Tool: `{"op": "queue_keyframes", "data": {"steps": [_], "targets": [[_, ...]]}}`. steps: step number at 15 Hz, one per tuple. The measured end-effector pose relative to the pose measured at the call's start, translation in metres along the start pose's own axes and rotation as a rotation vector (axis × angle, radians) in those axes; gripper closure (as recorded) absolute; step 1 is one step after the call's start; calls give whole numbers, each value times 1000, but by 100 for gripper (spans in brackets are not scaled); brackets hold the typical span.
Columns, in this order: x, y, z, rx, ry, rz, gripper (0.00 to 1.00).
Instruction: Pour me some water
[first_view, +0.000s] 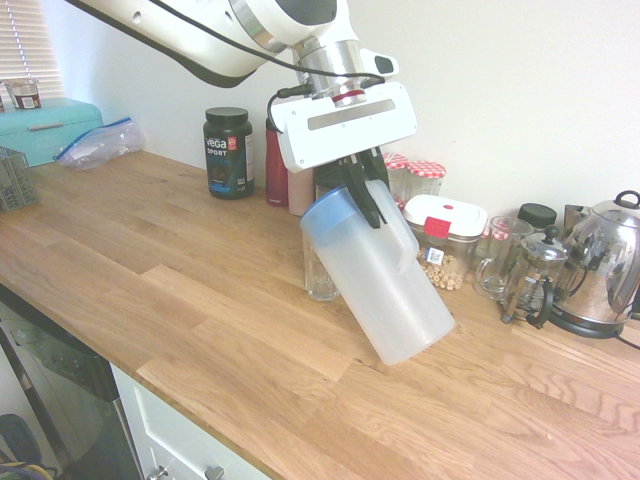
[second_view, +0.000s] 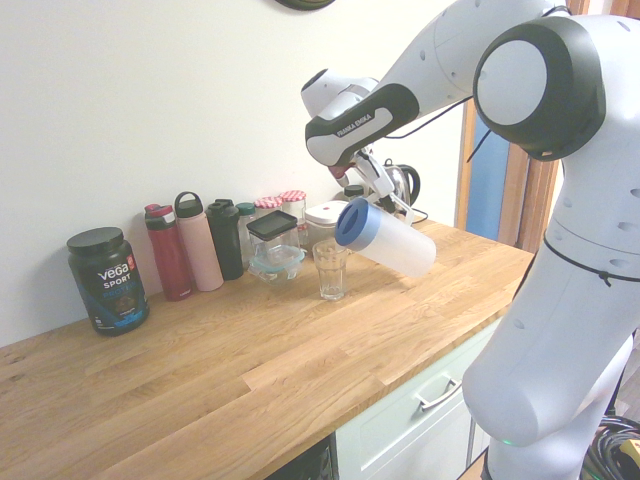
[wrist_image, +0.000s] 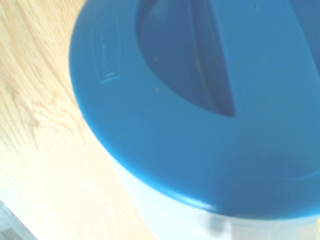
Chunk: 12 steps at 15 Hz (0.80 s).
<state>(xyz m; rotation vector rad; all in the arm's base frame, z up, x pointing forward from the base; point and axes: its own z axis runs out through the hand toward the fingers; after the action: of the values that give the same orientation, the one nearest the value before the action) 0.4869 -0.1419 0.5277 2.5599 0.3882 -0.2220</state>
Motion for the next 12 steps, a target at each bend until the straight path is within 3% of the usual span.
{"op": "queue_keyframes", "data": {"steps": [12], "targets": [[16, 2, -12, -111, 8, 46, 100]]}}
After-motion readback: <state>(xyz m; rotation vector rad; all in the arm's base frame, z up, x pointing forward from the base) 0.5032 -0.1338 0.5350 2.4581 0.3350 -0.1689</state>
